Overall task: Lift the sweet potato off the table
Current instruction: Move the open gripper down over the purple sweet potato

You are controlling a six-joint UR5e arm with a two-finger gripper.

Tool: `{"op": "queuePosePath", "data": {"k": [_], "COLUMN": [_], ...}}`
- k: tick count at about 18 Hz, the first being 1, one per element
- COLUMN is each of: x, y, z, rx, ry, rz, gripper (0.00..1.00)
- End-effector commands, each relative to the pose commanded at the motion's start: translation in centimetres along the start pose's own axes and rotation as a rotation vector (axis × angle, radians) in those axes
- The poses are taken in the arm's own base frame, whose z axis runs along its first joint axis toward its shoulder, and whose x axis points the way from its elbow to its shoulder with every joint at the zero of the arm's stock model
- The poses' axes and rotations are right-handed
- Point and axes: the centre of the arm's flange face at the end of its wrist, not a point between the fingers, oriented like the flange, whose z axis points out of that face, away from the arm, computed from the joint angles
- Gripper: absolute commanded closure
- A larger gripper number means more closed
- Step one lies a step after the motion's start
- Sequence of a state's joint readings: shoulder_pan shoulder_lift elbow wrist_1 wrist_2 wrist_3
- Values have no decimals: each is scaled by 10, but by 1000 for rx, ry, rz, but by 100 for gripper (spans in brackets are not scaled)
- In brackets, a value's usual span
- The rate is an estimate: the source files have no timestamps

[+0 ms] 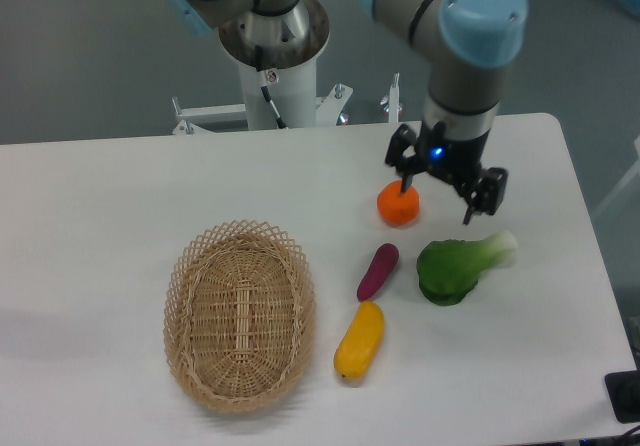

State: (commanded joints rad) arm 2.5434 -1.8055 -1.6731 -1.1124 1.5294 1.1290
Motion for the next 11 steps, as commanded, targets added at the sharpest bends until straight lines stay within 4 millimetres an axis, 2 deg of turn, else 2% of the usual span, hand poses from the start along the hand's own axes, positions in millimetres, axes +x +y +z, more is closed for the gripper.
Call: {"op": "queuePosePath", "data": {"k": [4,6,8,11], "x": [11,8,2,0], "y": [6,4,0,-1], "z": [37,58,90,107], "rx": [-18,-32,-49,-47], "ry": [36,65,94,95], "rz": [6,14,13,20], "gripper": [0,0,0,0]}}
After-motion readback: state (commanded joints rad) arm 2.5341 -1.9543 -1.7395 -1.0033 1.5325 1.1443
